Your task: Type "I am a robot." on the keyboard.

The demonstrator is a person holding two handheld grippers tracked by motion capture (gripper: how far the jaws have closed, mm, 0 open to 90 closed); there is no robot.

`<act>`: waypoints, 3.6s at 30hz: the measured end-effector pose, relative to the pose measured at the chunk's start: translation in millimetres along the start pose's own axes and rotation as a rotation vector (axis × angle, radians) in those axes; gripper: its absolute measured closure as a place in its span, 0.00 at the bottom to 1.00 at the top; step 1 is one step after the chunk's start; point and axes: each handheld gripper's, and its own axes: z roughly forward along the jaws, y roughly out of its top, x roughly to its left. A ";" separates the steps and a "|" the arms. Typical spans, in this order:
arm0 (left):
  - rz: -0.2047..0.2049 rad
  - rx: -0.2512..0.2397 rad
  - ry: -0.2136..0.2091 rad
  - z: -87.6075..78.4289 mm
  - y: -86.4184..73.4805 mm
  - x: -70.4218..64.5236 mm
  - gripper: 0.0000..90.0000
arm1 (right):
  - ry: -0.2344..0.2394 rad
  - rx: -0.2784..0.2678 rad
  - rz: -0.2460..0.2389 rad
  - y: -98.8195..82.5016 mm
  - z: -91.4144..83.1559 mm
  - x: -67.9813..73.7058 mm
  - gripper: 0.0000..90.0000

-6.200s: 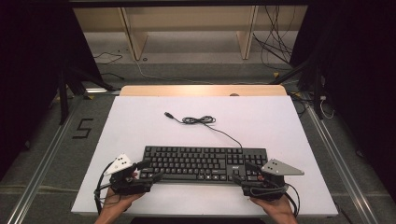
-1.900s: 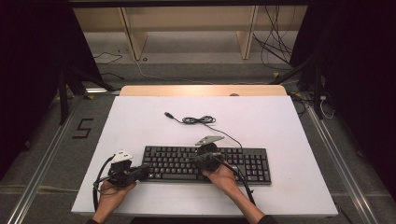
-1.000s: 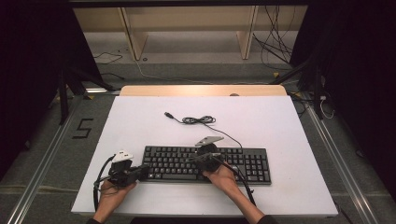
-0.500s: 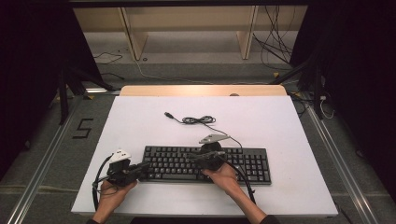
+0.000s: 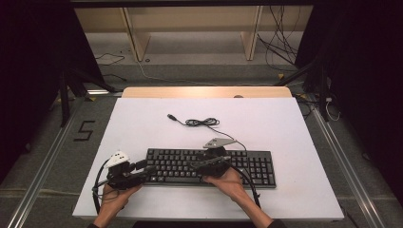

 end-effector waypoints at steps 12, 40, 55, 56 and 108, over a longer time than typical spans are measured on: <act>0.011 -0.053 -0.003 -3.9 1.3 -3.5 0.36 | 0.042 0.001 -0.016 -3.2 -3.7 11.9 0.48; 0.025 -0.065 -0.021 -5.0 0.6 -7.5 0.30 | 0.075 0.080 -0.075 -20.2 5.4 27.2 0.99; 0.038 -0.061 -0.033 -4.7 -0.2 -10.5 0.30 | 0.070 0.118 -0.081 -25.6 12.6 29.2 1.00; 0.038 -0.061 -0.033 -4.7 -0.2 -10.6 0.30 | 0.070 0.119 -0.082 -25.9 13.0 29.2 1.00; 0.014 0.048 0.036 18.5 2.4 -1.8 0.77 | 0.050 0.005 -0.020 -19.3 -14.9 11.4 0.46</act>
